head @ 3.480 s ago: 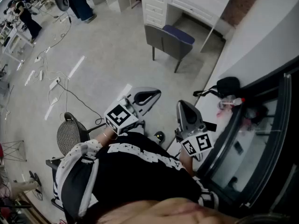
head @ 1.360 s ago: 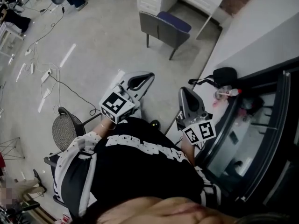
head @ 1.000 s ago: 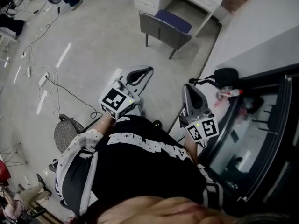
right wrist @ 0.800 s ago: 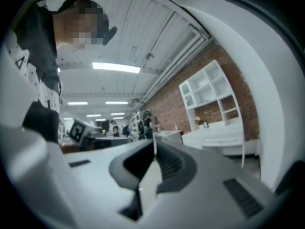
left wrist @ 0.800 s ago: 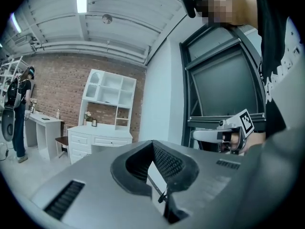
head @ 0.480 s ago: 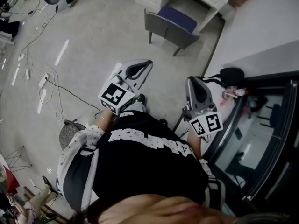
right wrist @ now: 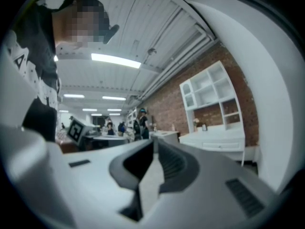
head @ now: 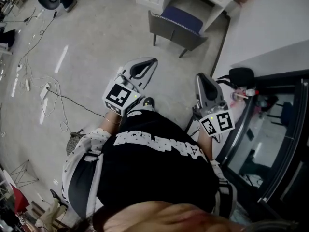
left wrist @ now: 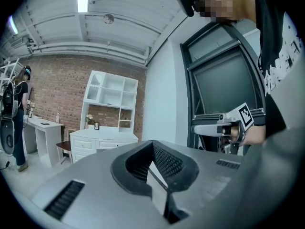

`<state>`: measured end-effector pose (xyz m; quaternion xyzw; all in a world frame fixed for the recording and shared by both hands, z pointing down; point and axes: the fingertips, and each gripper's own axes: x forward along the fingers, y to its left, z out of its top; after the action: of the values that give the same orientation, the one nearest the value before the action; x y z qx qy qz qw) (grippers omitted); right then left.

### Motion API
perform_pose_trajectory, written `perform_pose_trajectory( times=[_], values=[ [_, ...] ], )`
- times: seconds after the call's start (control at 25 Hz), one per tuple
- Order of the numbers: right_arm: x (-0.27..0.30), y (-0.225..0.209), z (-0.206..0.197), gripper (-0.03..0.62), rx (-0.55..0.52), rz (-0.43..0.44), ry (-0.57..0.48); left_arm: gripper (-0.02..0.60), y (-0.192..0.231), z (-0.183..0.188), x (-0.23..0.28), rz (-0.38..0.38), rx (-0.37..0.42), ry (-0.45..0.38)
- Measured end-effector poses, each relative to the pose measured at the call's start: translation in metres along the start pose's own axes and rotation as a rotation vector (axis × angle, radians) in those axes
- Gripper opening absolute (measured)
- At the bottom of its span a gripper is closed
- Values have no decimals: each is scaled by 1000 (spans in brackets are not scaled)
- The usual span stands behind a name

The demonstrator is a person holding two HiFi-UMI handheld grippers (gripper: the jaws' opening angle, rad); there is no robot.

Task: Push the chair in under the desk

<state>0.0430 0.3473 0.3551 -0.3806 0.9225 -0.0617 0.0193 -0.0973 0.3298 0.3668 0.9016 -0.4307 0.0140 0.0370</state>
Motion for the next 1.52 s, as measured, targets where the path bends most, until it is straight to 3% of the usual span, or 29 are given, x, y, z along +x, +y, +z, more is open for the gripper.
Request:
perform_pose_trajectory(
  times=[0.16,0.88,1.52],
  values=[
    [21,-1,4,34,-13,-11,9,31,20,2,4,-9,-3,3],
    [32,-10,-2,35,-8,-17,44,31,25,-8,8,-17,-13,29],
    [107,-85,-3,35,19,52,39,32,81,-10,79,60,41,95]
  ],
)
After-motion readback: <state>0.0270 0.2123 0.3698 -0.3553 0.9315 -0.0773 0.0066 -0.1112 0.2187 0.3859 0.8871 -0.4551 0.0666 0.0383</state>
